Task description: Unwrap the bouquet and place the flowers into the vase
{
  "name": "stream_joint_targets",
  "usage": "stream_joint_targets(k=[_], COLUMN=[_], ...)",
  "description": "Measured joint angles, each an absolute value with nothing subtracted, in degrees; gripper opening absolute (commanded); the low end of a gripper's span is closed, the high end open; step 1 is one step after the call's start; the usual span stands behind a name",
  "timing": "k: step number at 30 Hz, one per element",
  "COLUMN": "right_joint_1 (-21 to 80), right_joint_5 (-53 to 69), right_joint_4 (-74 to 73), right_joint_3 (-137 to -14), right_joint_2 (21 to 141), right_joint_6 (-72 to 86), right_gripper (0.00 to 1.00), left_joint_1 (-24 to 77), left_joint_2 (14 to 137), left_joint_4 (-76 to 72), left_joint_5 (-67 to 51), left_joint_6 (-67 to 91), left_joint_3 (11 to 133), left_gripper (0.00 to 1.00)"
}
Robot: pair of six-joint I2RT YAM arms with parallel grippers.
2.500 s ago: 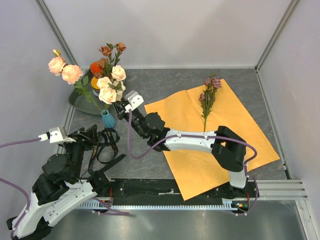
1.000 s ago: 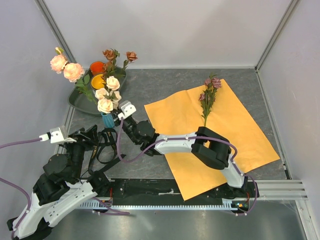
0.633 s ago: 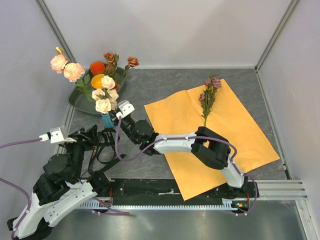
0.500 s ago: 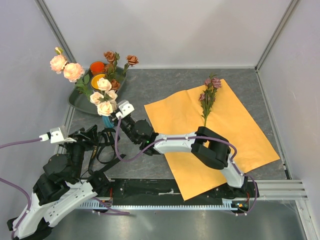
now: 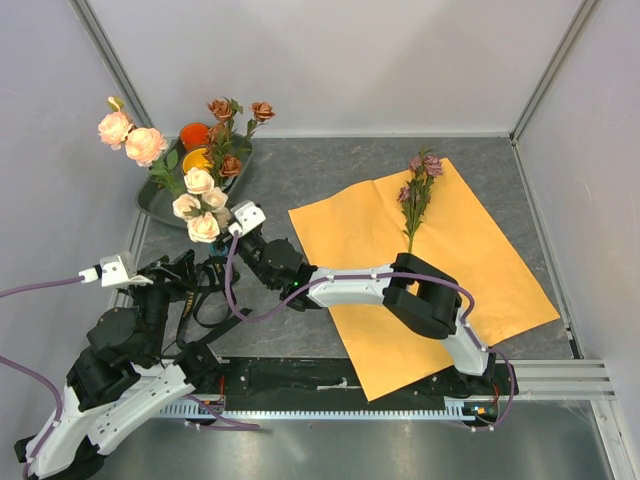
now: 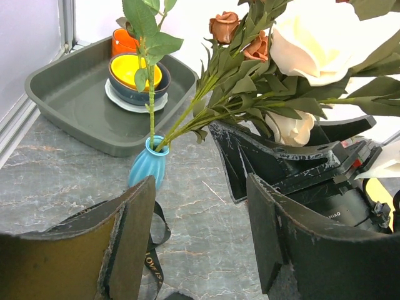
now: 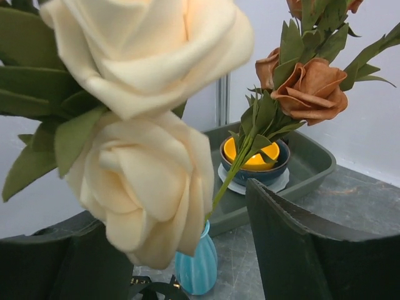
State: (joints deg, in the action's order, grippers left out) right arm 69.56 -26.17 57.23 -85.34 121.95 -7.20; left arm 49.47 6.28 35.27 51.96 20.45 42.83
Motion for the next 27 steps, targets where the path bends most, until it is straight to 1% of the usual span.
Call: stream_joint_targets(k=[2,3,4,5,6,19,24,27], right_joint_1=[69.6,69.6,69.6,69.6,69.6,69.6,69.6,69.6], right_joint_5=[-26.5,-26.5,-26.5,-26.5,-26.5,-26.9,-26.9,-26.8], right_joint_4=[56.1,55.7,55.3,54.7,54.1,41.7,39.7,39.4], right_joint_3=[-85.3,-85.1,-84.7,-84.3,-83.4,-79.6,-72.1,-70.9], right_joint_2=[121.7,121.4,121.0,120.4,119.4,106.2,99.2,97.8], right_joint_6=[-6.7,-6.3,-5.9,-5.8,-5.4,0.8,3.8,4.4], right_gripper=[0.83,0.84,0.89,0.97,0.98,0.98,0.98,0.98], left_joint_1=[49.5,49.4,49.3,49.2,49.2,48.7,48.2,48.0], left_joint_2=[6.3,6.3,6.3,6.3,6.3,6.3,6.3,6.3], left_joint_4=[35.3,35.3,35.3,35.3,35.3,35.3,35.2,35.3], left_joint_5=[52.0,51.9,51.9,51.9,51.9,50.8,50.6,50.6], left_joint_6=[20.4,20.4,20.4,20.4,20.4,20.4,20.4,20.4], left_joint_3=[42.8,42.8,42.8,42.8,42.8,42.8,42.8,42.7], left_gripper=[0.67,0.67,0.67,0.68,0.68,0.71,0.73,0.73])
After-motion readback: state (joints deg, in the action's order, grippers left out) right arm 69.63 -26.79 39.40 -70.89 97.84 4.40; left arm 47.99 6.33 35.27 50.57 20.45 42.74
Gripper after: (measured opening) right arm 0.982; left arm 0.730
